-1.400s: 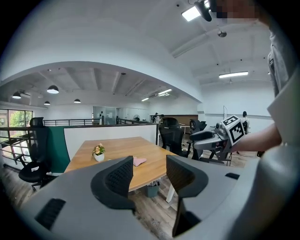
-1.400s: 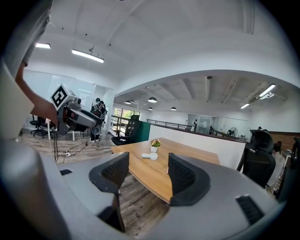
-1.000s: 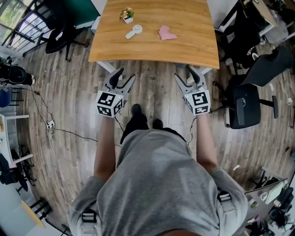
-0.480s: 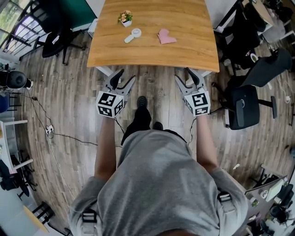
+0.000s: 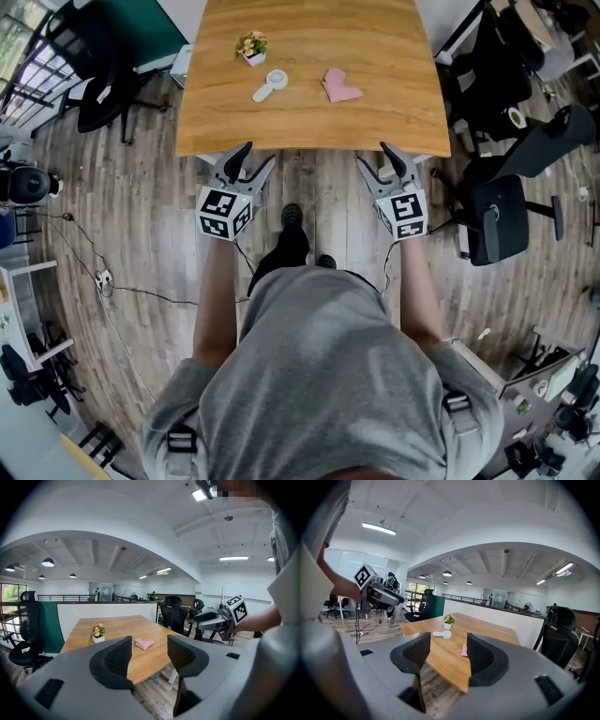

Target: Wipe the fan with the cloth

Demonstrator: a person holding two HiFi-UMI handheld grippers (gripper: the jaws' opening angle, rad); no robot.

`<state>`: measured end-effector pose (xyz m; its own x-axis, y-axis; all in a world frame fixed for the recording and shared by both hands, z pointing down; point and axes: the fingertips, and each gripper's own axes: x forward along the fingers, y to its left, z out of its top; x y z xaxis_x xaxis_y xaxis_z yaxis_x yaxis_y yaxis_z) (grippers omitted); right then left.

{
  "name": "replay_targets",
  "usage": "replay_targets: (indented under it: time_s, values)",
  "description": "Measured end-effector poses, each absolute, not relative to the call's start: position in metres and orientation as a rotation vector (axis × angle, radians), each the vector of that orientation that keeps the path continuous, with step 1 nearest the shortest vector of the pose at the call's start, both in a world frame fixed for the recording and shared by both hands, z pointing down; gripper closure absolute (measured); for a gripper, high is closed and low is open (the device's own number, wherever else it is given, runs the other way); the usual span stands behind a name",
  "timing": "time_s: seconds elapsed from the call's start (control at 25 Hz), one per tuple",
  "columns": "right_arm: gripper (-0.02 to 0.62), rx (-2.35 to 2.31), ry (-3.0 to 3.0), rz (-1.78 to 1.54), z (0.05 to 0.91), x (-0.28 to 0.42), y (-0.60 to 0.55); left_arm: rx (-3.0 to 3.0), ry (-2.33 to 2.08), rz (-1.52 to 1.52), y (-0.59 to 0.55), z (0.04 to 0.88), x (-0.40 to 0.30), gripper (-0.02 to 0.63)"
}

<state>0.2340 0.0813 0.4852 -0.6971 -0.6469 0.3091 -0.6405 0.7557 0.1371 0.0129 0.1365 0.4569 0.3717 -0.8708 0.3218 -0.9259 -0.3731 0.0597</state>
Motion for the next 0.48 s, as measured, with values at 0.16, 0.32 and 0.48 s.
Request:
replay_targets:
  time_s: [0.16,0.32,0.48]
  values:
    - [0.344,1.006,-2.588,-0.018,0.492,0.227,0.067,2.403,-1.577,0.354,0.118,0.464,0.002,0.367]
    - [0.347,1.018,-2.57,-0.006,0.494,0.219,0.05,2.412,-1.552,0.353,0.098,0.468,-0.008,0.367]
    - [0.35,1.032,-2.55,-0.01,0.495,0.208,0.036,2.424,-1.531,0.354,0.081,0.467,-0.02,0.367]
